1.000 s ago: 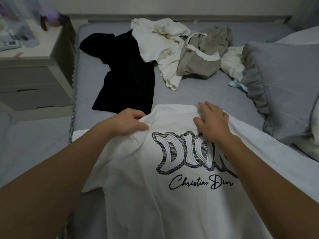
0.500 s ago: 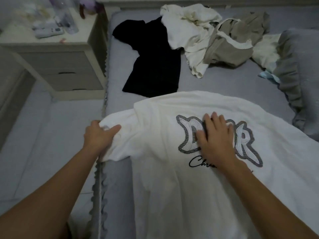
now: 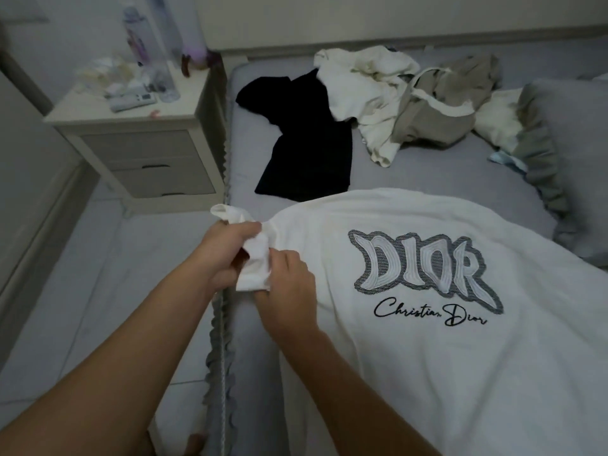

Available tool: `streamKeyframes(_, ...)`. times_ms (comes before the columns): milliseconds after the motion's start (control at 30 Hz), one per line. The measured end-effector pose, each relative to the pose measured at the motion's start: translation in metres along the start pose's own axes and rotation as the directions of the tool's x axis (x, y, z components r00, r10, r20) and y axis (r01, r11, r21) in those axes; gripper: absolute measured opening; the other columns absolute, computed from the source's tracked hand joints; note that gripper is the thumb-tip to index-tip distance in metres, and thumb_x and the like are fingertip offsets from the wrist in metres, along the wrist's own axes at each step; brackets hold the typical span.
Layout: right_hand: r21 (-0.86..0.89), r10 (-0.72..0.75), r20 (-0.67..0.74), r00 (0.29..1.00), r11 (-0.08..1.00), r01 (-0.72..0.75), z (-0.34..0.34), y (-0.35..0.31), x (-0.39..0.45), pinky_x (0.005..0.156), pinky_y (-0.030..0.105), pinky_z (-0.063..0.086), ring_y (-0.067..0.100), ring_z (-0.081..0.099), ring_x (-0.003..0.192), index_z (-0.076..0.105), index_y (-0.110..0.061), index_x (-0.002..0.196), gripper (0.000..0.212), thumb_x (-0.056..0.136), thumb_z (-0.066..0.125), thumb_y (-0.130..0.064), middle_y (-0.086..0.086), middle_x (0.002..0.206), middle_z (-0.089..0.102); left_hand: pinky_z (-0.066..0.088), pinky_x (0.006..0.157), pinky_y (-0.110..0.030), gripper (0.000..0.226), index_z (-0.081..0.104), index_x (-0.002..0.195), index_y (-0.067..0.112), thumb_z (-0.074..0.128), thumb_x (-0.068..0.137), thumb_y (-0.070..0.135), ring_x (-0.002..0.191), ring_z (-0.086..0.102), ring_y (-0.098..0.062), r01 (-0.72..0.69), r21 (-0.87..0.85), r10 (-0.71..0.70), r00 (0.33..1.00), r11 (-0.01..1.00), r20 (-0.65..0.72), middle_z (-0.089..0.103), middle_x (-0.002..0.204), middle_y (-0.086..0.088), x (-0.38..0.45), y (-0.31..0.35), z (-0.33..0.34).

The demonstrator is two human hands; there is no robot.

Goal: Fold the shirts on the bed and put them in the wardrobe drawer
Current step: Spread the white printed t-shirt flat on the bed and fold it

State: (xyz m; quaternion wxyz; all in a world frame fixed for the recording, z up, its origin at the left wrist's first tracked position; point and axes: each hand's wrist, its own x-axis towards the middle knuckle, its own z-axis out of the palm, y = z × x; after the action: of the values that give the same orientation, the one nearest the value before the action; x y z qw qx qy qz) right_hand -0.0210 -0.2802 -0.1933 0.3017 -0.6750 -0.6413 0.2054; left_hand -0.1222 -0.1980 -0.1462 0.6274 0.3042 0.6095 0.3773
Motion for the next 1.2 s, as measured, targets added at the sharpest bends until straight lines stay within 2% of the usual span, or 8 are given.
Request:
streamKeyframes(167,0.558,0.279,-0.106,0.955,0.811,-0.175,-0.054,0.031,0.017,0.065,0.028,0.039,0.005,0.05,0.067,0.058,-0.025,0.071,0.027,0.095,0.048,-0.028,-0.011,0.071,0.057,0.052,0.058,-0.024,0.015,0.064,0.088,0.022,0.055,0.096,0.031,0.066,0.067,-0.01,-0.07,-0.159,0.104,0.972,0.985,0.212,0.068,0.076,0.005,-0.002,0.016,0.025)
streamKeyframes(267,0.871,0.662,-0.062,0.747,0.402,-0.283,-0.098,0.079,0.02,0.072,0.028,0.051,0.006,0.061,0.073,0.063,-0.019,0.083,0.02,0.097,0.053,-0.03,-0.011,0.078,0.066,0.052,0.073,-0.024,0.02,0.072,0.102,0.032,0.056,0.093,0.04,0.091,0.067,-0.007,-0.306,0.055,0.269,0.899,0.95,0.346,0.07,0.099,0.011,-0.004,0.007,0.073)
streamKeyframes(400,0.908,0.79,0.248,0.561,0.013,-0.419,-0.125,0.144,-0.018,0.064,0.035,0.057,0.027,0.068,0.092,0.062,-0.008,0.116,0.025,0.092,0.054,-0.005,0.014,0.105,0.069,0.015,0.121,-0.038,0.063,0.028,0.152,0.031,0.047,0.096,0.053,0.15,0.011,-0.022,-0.606,0.739,0.253,0.795,0.293,0.551,0.016,0.162,-0.001,-0.007,-0.069,0.13)
streamKeyframes(533,0.829,0.795,0.21,0.569,0.164,-0.534,-0.147,0.177,-0.037,0.063,0.034,0.054,0.022,0.064,0.075,0.068,-0.01,0.092,0.014,0.08,0.061,-0.008,0.01,0.084,0.067,-0.007,0.118,-0.051,0.08,-0.007,0.154,0.038,0.032,0.092,0.069,0.148,-0.023,-0.025,-0.611,0.775,0.141,0.763,-0.162,0.631,-0.023,0.162,0.002,-0.014,-0.135,0.134)
streamKeyframes(800,0.261,0.591,-0.218,0.777,0.802,-0.536,-0.154,0.177,0.027,0.1,0.035,0.036,0.029,0.041,0.13,0.037,-0.013,0.144,0.076,0.078,0.072,-0.028,0.013,0.142,0.044,0.0,0.119,-0.051,0.069,0.015,0.155,0.033,0.012,0.093,0.062,0.152,-0.003,-0.023,-0.589,0.8,0.372,0.721,-0.117,0.585,-0.004,0.163,0.003,-0.039,-0.145,0.135)
streamKeyframes(967,-0.492,0.306,-0.249,0.919,0.777,-0.393,-0.157,0.173,0.067,0.107,0.049,0.026,0.039,0.028,0.136,0.036,-0.026,0.145,0.078,0.079,0.065,-0.054,0.016,0.156,0.024,0.017,0.11,-0.057,0.069,0.041,0.148,0.027,0.037,0.089,0.062,0.145,0.028,-0.034,-0.564,0.795,0.351,0.714,-0.225,0.606,0.03,0.158,-0.009,-0.056,-0.17,0.129)
streamKeyframes(1100,-0.504,-0.028,0.095,0.995,0.861,0.072,-0.129,0.157,0.086,0.103,0.046,0.023,0.028,0.045,0.125,0.049,-0.027,0.136,0.055,0.086,0.055,-0.05,0.004,0.137,0.053,0.047,0.092,-0.048,0.043,0.07,0.116,0.034,0.045,0.087,0.056,0.12,0.06,-0.032,-0.625,0.77,0.465,0.647,-0.13,0.604,0.063,0.132,-0.008,-0.045,-0.154,0.133)
streamKeyframes(1200,-0.519,0.072,0.113,0.991,0.855,-0.003,-0.112,0.163,0.09,0.103,0.045,0.023,0.026,0.047,0.123,0.049,-0.027,0.135,0.05,0.091,0.05,-0.051,0.002,0.133,0.055,0.047,0.071,-0.037,0.018,0.073,0.09,0.031,0.056,0.084,0.036,0.088,0.065,-0.025,-0.637,0.765,0.527,0.619,-0.096,0.582,0.069,0.105,0.001,-0.035,-0.141,0.134)
